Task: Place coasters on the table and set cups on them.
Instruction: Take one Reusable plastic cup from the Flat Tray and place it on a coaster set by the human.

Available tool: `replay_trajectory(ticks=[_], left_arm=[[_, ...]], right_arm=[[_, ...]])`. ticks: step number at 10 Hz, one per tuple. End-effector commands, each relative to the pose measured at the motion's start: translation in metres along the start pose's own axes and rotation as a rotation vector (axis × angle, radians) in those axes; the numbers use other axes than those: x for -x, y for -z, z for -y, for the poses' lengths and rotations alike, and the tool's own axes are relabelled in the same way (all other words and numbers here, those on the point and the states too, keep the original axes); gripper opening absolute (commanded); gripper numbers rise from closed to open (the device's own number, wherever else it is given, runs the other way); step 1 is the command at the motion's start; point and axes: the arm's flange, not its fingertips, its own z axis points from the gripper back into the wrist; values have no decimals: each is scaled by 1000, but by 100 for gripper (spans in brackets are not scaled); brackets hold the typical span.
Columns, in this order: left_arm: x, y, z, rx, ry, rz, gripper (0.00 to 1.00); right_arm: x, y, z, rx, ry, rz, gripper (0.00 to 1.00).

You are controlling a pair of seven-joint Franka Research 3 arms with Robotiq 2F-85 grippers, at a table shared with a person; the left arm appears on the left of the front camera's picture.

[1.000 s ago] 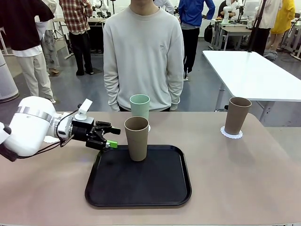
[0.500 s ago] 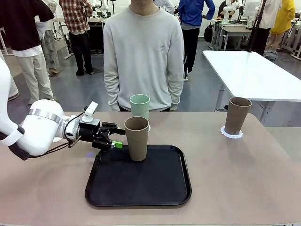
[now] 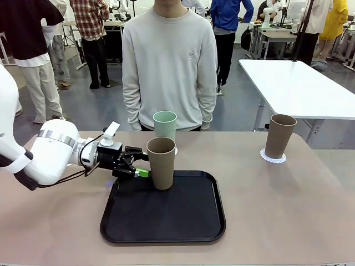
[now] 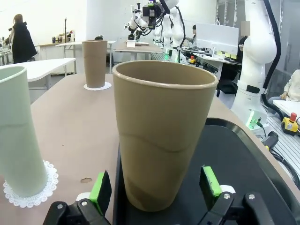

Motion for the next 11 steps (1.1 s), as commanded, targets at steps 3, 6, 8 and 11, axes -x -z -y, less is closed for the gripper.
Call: replay_trajectory(ticks=[3, 6, 8, 11], left_arm=[[3, 17, 5, 56, 75, 45, 100], [4, 30, 10, 96, 87, 46, 100], [6, 37, 10, 106, 106, 40, 100], [8, 37, 8, 101, 101, 38, 100]], right_arm=[[-1, 1, -1, -5, 0, 4, 100], [-1, 1, -1, -5, 0, 4, 100], [-1, 1, -1, -5, 0, 4, 100], [-1, 1, -1, -5, 0, 4, 100]])
